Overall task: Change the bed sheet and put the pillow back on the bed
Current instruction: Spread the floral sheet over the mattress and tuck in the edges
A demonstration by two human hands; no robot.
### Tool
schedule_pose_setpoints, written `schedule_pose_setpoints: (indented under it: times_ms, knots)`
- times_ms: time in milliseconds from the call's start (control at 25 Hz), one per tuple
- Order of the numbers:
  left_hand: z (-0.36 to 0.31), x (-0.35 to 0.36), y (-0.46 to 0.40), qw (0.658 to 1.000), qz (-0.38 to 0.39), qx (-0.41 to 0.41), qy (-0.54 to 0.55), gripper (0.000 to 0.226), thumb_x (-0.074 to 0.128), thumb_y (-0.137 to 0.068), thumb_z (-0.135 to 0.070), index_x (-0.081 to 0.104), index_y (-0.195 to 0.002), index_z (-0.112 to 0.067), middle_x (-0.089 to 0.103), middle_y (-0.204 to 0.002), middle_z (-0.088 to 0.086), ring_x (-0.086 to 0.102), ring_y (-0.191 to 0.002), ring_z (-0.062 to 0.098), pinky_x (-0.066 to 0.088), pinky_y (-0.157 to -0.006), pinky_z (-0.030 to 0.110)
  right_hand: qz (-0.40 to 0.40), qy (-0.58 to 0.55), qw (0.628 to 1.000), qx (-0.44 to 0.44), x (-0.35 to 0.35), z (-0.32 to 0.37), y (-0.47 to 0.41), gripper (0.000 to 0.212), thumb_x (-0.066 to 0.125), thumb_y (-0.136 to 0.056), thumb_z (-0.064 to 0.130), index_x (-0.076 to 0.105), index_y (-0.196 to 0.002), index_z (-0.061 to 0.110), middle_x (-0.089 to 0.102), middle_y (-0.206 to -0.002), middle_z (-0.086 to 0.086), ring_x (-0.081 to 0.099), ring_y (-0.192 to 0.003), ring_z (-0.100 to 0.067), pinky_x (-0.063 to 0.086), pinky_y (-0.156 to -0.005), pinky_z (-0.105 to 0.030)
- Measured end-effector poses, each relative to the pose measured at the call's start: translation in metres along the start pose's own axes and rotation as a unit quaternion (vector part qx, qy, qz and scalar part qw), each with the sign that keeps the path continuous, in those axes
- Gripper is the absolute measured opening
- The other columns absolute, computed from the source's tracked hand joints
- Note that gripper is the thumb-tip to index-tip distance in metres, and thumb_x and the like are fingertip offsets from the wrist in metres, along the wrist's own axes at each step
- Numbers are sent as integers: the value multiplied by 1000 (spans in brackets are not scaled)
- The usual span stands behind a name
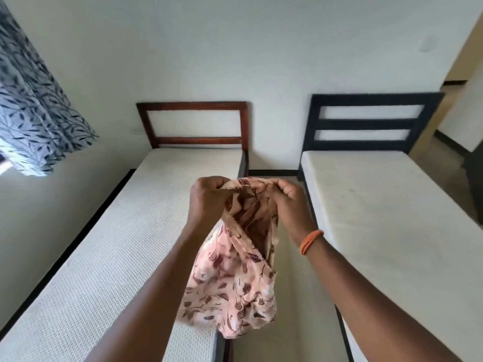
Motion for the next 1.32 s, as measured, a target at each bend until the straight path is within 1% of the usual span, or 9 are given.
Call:
schedule_pose_setpoints:
  times_ms: [160,280,480,600,640,760,920,1080,1320]
  knots:
    - [7,-18,-56,998,-22,7,-54,38,65,-84,-37,66,-68,-3,59,-59,14,52,-58,16,53,-50,38,84,78,990,-87,36,8,-80,44,53,-97,44,60,-83,3,67,-73,-13,63,-64,-26,43,-53,-38]
    - [27,-13,-84,990,58,-114,60,29,57,-98,-26,70,-82,-5,71,-78,14,67,-74,23,60,-71,43,203,74,968,-130,61,8,-140,49,69,-81,54,62,-78,6,67,-70,-15,65,-65,-35,48,-51,-38]
    - [57,15,-132,941,65,-240,230,22,48,-99,-11,64,-99,4,70,-90,17,68,-82,26,58,-82,42,352,90,916,-168,94,-12,-221,44,64,-87,48,69,-80,5,65,-64,-6,59,-55,-11,48,-57,-29]
    - [62,45,-162,919,42,-292,261,23,45,-101,-14,64,-91,-3,72,-80,11,70,-71,20,61,-69,36,297,131,929,-180,99,-32,-288,61,56,-89,58,60,-70,1,55,-61,-9,52,-55,-18,40,-54,-42]
    - [64,52,-174,917,23,-296,266,24,45,-101,-15,64,-90,-4,72,-78,10,71,-69,19,61,-68,35,262,186,924,-208,103,-37,-306,54,56,-89,57,65,-73,5,58,-70,-7,55,-63,-21,55,-65,-42]
    - [70,64,-208,896,-48,-312,313,25,46,-102,-19,66,-91,-8,73,-72,7,70,-64,16,61,-65,31,161,258,912,-275,108,-29,-330,25,64,-89,43,71,-97,20,51,-93,2,56,-82,-18,50,-72,-34]
    - [80,46,-263,899,-108,-265,332,24,44,-103,-15,64,-93,-5,71,-74,9,71,-64,19,61,-68,37,305,58,933,-180,149,-38,-339,31,66,-88,46,71,-93,16,68,-74,11,64,-68,-3,54,-58,-24]
    - [96,12,-316,917,-117,-243,293,24,46,-103,-14,63,-95,2,70,-80,18,70,-67,25,59,-74,42,268,69,942,-188,199,-56,-399,29,68,-90,28,73,-73,5,69,-62,0,66,-59,-22,53,-52,-41]
    - [148,-62,-393,909,-205,-234,277,15,61,-95,-14,66,-90,-1,68,-75,13,66,-55,17,59,-58,30,207,76,955,-198,278,-47,-462,28,61,-95,26,71,-78,7,70,-71,-1,61,-63,-12,47,-54,-25]
Point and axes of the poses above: each hand's wrist, its own y-axis away from the middle knuckle, its own x-axis out of the palm, z = x × y, the point moved 10 cm from there along -y, towards the middle knuckle
